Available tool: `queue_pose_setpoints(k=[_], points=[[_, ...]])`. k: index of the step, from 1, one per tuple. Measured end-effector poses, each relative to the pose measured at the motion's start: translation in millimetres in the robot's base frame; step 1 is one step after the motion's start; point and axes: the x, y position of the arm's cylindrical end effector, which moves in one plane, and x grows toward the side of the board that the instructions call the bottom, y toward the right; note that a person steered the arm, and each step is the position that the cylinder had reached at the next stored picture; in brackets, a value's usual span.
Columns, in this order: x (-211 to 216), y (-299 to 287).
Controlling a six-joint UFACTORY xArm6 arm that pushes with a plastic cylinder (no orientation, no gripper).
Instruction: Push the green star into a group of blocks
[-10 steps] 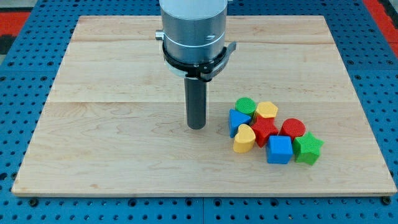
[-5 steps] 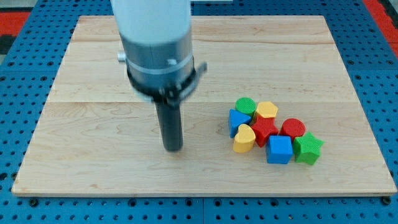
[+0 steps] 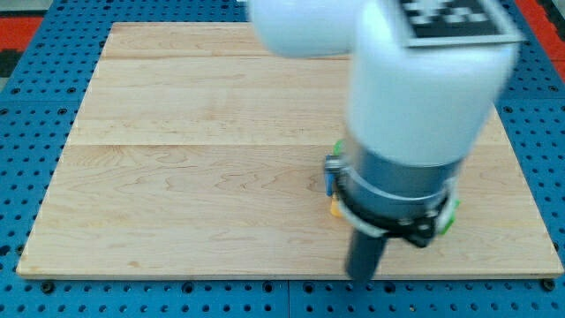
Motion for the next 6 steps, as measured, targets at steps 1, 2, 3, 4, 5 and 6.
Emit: queue_pose_setpoints(k=[1,2,3,4,5,6], points=[[-17.0,49.4],[-19.9,98.6],[-37.6,125.0],[-67.2,100.7],[-77.8,24.5],[-81.5,24.8]])
